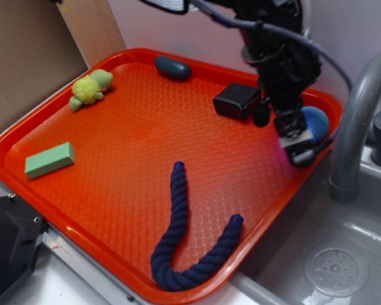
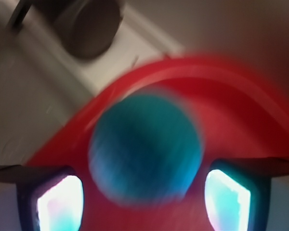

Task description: Grab the blue ball.

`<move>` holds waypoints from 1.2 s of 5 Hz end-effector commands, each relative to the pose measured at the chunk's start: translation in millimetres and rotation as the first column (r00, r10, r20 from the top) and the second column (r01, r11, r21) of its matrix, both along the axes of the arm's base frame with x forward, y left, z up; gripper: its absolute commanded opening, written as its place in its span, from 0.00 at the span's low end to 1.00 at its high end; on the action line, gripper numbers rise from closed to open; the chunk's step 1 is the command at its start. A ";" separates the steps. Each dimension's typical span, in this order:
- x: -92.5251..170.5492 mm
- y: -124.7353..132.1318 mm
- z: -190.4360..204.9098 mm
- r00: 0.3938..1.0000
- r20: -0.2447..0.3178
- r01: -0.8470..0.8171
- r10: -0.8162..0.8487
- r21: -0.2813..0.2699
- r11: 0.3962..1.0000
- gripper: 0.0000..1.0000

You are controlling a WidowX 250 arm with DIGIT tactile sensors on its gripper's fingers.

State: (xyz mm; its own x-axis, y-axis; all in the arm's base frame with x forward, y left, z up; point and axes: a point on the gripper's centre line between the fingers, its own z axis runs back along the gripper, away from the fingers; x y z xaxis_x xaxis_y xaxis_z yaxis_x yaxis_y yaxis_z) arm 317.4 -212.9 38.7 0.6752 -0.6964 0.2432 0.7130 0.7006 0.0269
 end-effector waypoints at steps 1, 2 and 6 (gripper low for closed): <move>2.4 -9.9 5.1 0.999 0.039 -0.013 0.015 -0.046 0.999 0.00; -1.5 -2.3 14.0 0.999 0.039 -0.017 0.020 -0.074 0.997 0.00; -77.6 113.0 145.1 0.881 -0.212 -0.412 0.422 0.091 0.907 0.00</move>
